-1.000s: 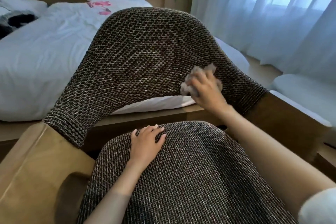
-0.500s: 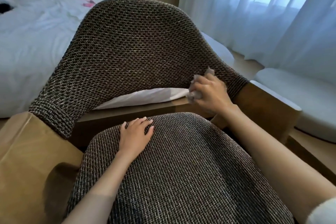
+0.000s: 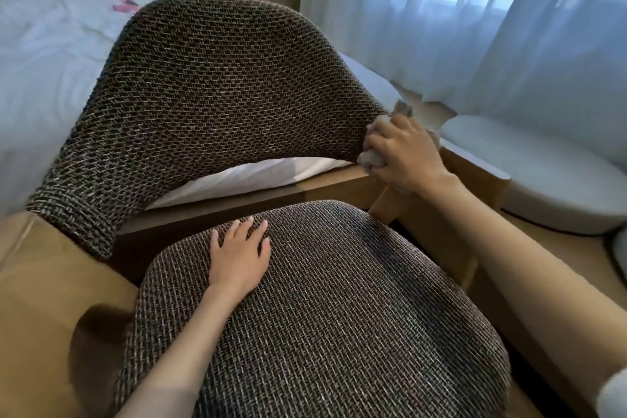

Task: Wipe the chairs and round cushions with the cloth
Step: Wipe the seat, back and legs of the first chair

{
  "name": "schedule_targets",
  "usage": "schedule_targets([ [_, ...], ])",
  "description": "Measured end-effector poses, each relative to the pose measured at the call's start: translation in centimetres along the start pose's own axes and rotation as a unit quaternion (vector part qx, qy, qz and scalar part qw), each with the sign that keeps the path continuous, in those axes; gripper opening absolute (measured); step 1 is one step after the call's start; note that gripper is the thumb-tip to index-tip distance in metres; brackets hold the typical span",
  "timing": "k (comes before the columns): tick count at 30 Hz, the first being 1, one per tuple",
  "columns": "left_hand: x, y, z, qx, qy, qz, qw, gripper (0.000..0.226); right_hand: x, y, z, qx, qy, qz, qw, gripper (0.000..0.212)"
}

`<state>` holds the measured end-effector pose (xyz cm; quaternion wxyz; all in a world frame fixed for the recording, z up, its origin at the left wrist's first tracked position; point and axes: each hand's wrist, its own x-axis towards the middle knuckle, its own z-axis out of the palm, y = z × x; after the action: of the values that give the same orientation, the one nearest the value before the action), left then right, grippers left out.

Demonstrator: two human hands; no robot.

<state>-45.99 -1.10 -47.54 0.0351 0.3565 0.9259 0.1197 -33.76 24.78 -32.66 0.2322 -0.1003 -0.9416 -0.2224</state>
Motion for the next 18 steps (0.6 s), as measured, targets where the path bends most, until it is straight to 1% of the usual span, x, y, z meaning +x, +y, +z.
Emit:
schedule_targets([
  [2,-0.1,-0.1,0.0,0.000,-0.002,0.004,1.000,0.050,-1.2,-0.8,0.9,0.002,-0.010,-0.018,1.000,0.020],
  [4,-0.5,-0.2,-0.1,-0.001,-0.003,0.008,1.000,0.050,-2.5,-1.7,1.8,0.013,-0.031,-0.034,0.999,0.027],
  [5,-0.8,-0.3,-0.1,-0.002,-0.005,0.009,1.000,0.050,-3.3,-2.2,2.3,0.023,-0.055,-0.044,0.997,0.029],
  [8,-1.8,-0.4,-0.3,0.001,-0.015,0.012,1.000,0.050,-6.6,-2.9,5.1,0.043,-0.103,-0.086,0.990,0.030],
  [10,-2.2,-0.1,-0.3,0.004,-0.014,0.003,1.000,0.050,-7.5,-3.3,5.6,0.052,-0.115,-0.067,0.990,0.027],
  [11,-2.4,0.1,-0.4,0.008,-0.013,-0.002,1.000,0.050,-7.2,-3.6,4.7,0.038,-0.114,-0.047,0.992,0.018],
  [12,-2.7,0.3,-0.4,0.011,-0.016,-0.006,1.000,0.050,-6.8,-3.7,3.7,0.014,-0.105,-0.019,0.994,0.007],
  [13,-3.0,0.6,-0.3,0.015,-0.019,-0.010,1.000,0.051,-6.2,-3.5,2.4,0.001,-0.093,0.019,0.996,0.004],
  [14,-3.3,1.0,-0.2,0.016,-0.021,-0.012,1.000,0.051,-5.8,-3.0,1.3,-0.015,-0.065,0.046,0.997,0.010],
  [16,-3.7,1.4,-0.1,0.013,-0.025,-0.019,0.999,0.052,-5.4,-0.8,-1.0,-0.041,0.000,0.047,0.998,0.028],
  [18,-3.8,1.7,-0.2,0.012,-0.035,-0.026,0.999,0.053,-5.6,1.1,-2.1,-0.064,0.054,0.039,0.996,0.029],
])
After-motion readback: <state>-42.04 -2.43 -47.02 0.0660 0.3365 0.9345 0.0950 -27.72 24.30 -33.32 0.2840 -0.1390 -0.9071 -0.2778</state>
